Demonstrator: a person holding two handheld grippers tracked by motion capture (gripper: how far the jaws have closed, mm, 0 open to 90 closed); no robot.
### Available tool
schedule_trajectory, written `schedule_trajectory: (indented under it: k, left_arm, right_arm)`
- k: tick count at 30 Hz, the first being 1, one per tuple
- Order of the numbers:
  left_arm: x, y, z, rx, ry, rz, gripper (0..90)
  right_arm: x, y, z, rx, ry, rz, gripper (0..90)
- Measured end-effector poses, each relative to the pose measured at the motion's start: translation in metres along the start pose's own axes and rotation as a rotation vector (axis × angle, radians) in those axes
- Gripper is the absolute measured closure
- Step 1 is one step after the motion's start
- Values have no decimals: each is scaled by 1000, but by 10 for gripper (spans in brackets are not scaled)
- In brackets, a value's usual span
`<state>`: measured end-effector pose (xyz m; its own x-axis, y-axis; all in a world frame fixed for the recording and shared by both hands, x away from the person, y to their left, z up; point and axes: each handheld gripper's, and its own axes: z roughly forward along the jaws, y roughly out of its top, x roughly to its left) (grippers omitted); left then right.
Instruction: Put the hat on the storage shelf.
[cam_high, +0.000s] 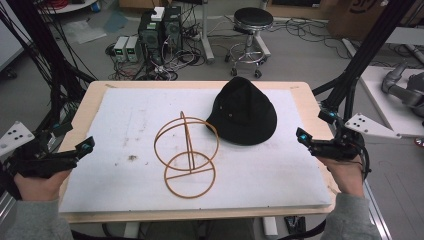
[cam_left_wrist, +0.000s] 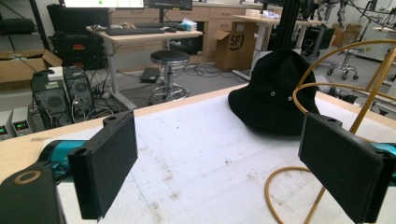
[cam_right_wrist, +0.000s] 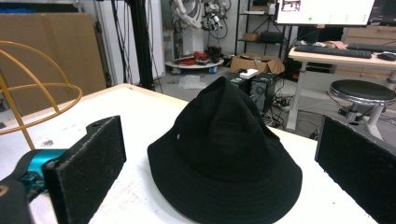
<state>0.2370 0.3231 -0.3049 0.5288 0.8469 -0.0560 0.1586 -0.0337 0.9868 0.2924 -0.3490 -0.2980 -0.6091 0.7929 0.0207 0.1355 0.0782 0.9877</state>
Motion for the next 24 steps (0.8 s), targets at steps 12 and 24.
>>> schedule_trajectory:
  k: [12,24]
  left_arm:
    - [4,-5,10,14,-16,-2,121]
    - [8,-10,14,22,-18,-12,121]
  right_arm:
    - [-18,18,43,58,28,-15,15]
    - [-31,21,76,84,31,12,15]
